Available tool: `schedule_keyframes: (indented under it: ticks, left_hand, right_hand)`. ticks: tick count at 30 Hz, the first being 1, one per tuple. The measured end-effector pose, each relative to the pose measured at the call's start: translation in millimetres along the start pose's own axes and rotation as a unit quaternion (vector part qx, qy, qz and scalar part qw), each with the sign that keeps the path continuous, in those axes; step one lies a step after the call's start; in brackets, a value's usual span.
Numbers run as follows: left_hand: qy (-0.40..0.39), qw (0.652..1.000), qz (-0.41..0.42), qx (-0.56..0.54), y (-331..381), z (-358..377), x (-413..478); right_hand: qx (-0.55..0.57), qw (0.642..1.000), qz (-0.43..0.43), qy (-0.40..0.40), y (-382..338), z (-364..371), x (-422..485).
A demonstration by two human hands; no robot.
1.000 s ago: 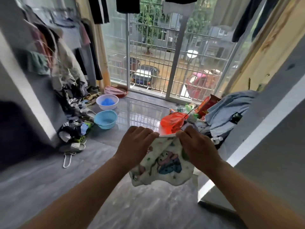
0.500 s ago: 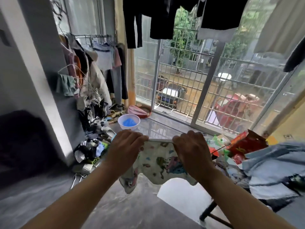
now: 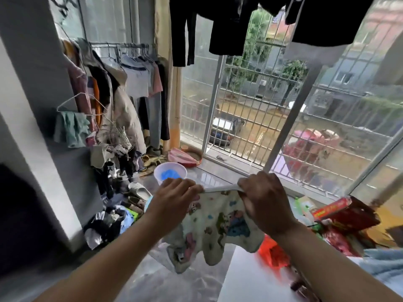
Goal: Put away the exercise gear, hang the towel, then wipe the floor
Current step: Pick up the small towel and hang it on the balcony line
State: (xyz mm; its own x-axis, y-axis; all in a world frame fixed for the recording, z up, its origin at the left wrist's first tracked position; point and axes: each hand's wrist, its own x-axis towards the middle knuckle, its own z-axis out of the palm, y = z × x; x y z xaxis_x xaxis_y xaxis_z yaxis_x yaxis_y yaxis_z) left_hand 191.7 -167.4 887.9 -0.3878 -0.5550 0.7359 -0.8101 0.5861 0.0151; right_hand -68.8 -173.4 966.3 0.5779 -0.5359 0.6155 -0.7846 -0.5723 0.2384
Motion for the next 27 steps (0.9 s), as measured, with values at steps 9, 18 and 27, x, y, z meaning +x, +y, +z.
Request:
schedule_keyframes:
  ticks: [9,18,27]
  left_hand:
    - [-0.034,0.999,0.017,-0.027,-90.4,66.1,94.2]
    - [-0.103,0.995,0.005,0.018,-147.6,177.4,194.6]
    - [-0.168,0.985,-0.032,0.036,-202.1,265.5,298.6]
  right_hand:
    - [0.024,0.99,0.141,0.018,63.1,71.5,88.5]
    - [0.144,0.953,0.265,0.003,175.8,160.5,144.9]
    - [0.086,0.986,0.144,-0.003,298.0,232.8,245.8]
